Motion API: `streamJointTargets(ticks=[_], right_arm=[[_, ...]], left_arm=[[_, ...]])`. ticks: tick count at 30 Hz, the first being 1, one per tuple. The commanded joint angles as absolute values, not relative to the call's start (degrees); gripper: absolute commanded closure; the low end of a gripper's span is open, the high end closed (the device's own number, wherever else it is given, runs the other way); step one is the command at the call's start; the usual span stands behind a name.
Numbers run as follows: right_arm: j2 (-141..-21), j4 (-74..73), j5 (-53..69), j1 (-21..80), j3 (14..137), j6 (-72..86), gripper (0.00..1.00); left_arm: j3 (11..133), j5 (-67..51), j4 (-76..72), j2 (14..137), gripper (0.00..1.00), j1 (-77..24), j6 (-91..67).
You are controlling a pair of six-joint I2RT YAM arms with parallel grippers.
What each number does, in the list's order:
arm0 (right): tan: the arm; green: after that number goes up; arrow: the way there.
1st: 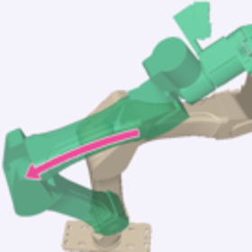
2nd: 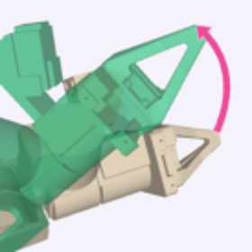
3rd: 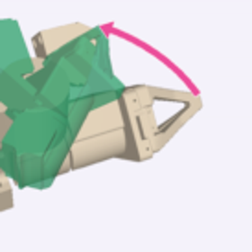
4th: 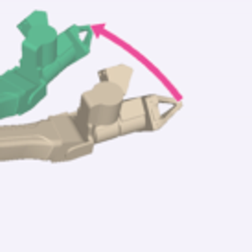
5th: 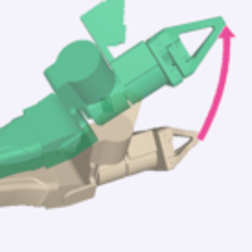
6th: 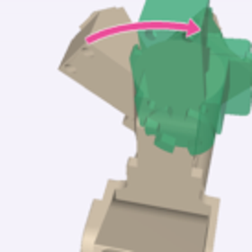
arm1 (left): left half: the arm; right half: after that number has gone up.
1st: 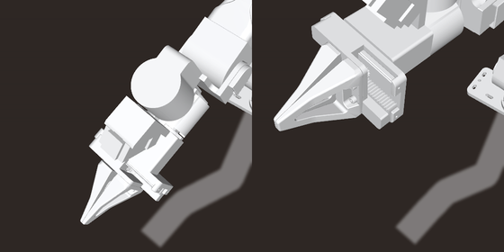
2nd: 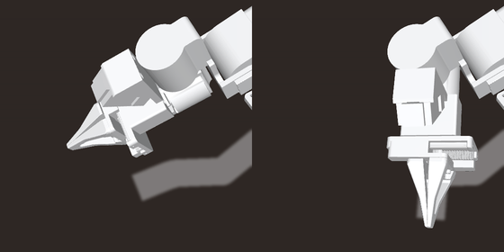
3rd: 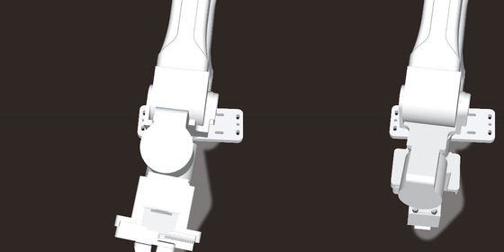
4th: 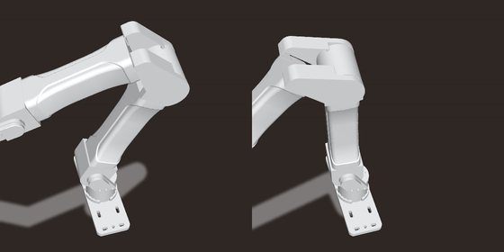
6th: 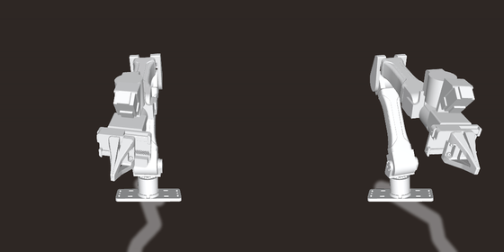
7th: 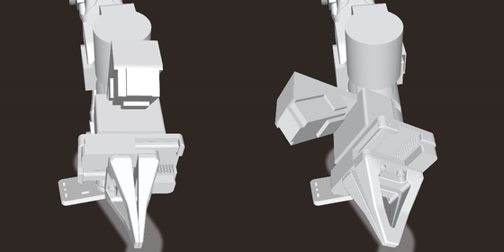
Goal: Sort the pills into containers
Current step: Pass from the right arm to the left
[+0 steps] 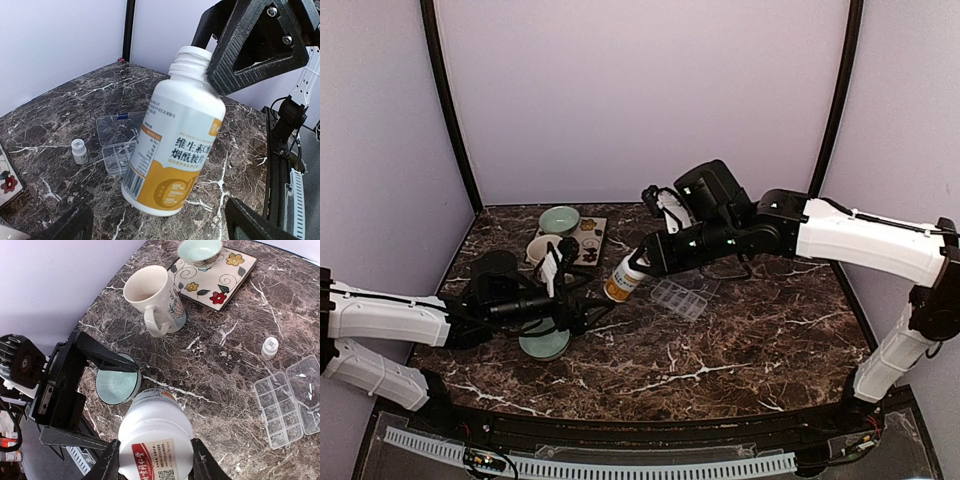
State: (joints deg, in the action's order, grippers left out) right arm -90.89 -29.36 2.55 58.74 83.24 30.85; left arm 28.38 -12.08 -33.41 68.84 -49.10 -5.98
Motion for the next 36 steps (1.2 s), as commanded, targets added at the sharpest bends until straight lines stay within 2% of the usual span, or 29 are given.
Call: streamJointTargets(ticks=[1,15,36], right_arm=[[-87.2,-24.3,6.5,57.6,81.4,32.4,0.97],[-84.1,-16.3,16.3,54.4,75.5,37.1,0.98],[-86.1,-12.3,19.7,54.2,74.6,39.2,0.98]], left_arm=[[30.7,-14.7,-37.2,70.1,0.05,-49.4,-3.6],[30.0,-15.8,-46.5,72.5,0.07,-49.4,-5.2],[30.9,-19.8,-47.3,73.3,0.13,-49.4,-4.7]])
